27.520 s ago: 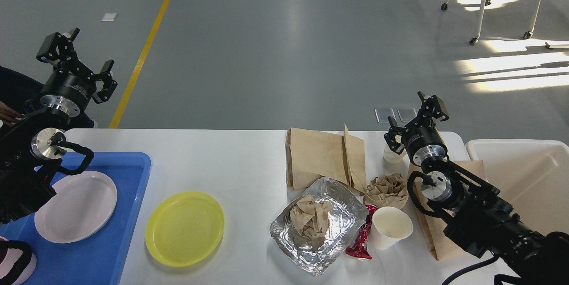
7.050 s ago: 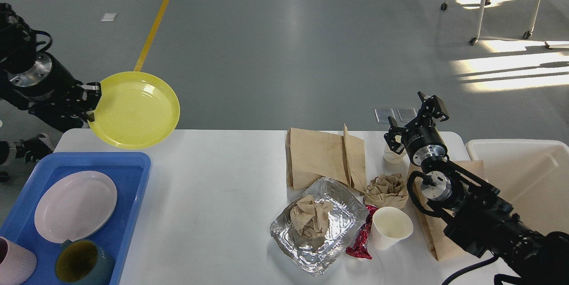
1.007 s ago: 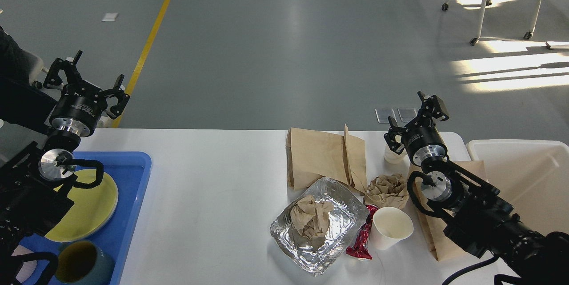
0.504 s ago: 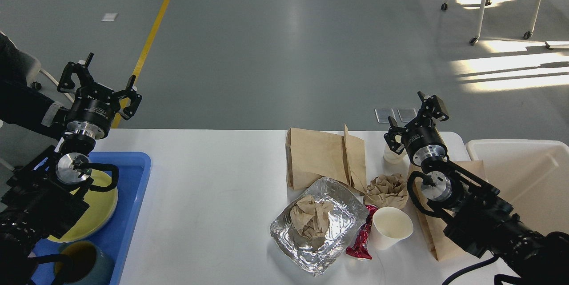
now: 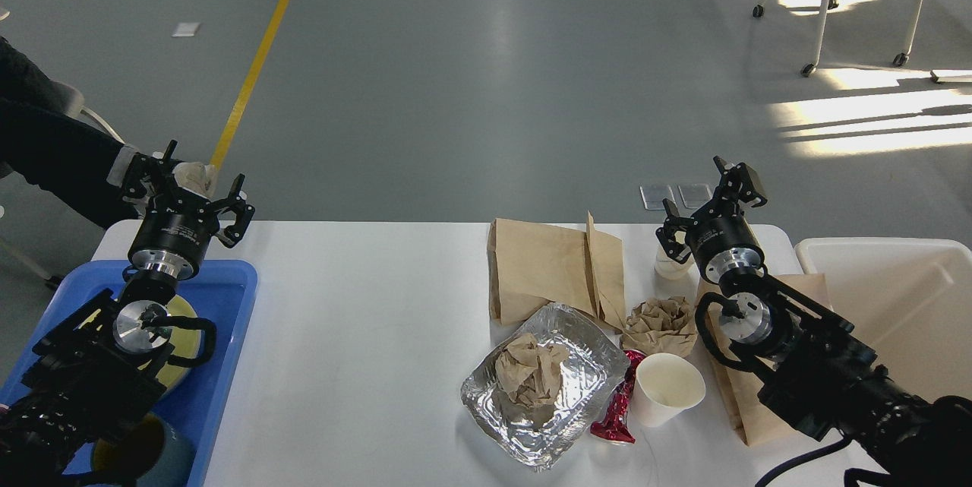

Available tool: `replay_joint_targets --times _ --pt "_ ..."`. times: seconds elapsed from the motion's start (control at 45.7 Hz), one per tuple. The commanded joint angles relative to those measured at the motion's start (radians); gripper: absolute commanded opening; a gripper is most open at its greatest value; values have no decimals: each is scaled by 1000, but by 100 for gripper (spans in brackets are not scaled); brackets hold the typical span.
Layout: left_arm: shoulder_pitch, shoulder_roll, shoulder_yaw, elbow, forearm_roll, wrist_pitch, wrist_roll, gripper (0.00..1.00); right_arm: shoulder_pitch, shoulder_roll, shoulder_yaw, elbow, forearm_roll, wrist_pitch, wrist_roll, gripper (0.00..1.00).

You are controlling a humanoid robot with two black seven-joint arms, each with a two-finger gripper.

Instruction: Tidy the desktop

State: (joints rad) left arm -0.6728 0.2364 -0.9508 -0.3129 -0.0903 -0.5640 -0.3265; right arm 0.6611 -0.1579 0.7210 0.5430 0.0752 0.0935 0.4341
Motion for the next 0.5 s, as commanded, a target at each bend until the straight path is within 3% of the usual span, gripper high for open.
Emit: replay_joint_targets --times 0.0,0.285,0.482 --pt "31 0 -6 -2 -3 -17 -20 97 0 0 0 0 0 0 0 100" --pt "38 -11 11 -2 -3 -30 -183 97 0 0 0 0 0 0 0 100" --pt "38 -16 12 -2 -3 -30 -187 97 0 0 0 0 0 0 0 100"
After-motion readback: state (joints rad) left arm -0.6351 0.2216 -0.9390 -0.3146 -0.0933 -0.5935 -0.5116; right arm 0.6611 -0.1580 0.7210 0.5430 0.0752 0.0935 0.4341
